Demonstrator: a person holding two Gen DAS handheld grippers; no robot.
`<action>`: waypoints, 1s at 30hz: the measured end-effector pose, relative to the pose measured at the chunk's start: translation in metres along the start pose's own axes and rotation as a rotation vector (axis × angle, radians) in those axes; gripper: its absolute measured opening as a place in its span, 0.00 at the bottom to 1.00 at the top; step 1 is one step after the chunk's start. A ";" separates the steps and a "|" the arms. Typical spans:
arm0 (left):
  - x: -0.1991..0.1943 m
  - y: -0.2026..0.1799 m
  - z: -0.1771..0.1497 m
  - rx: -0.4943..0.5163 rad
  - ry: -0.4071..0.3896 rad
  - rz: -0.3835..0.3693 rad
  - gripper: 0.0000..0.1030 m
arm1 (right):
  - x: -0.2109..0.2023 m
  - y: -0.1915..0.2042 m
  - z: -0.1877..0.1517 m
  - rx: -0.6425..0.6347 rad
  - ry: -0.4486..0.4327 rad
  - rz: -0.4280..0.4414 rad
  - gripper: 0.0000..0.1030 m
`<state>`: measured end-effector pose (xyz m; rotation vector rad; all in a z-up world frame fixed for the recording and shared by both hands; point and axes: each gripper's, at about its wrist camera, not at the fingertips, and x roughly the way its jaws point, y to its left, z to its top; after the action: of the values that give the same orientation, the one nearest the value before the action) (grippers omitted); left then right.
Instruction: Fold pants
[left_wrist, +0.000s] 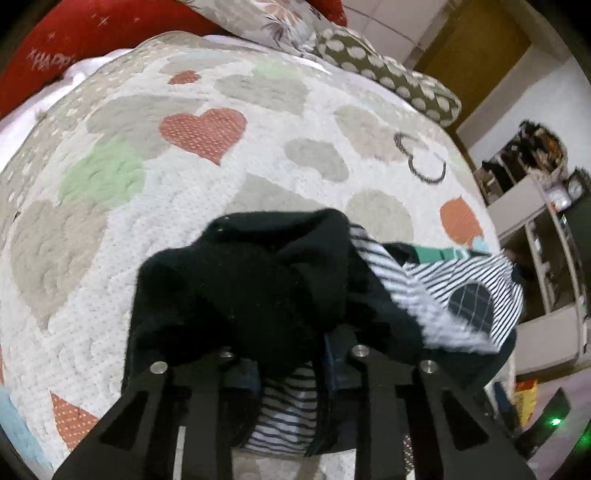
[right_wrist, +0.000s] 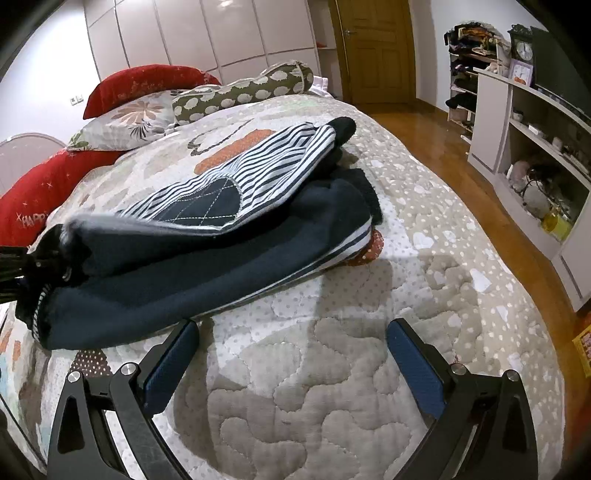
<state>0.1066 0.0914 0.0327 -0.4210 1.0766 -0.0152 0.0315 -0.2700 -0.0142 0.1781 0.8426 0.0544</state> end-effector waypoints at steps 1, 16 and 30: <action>-0.001 0.003 0.001 -0.011 0.000 -0.012 0.22 | 0.000 0.000 0.000 0.003 -0.002 0.003 1.00; -0.026 0.017 -0.010 -0.038 -0.033 -0.152 0.20 | -0.012 -0.008 0.040 0.248 0.206 0.522 0.75; -0.034 -0.011 -0.027 0.140 -0.101 0.098 0.20 | 0.026 0.016 0.056 0.258 0.207 0.344 0.70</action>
<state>0.0689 0.0797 0.0547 -0.2402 0.9883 0.0173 0.0909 -0.2590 0.0061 0.5673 1.0173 0.2913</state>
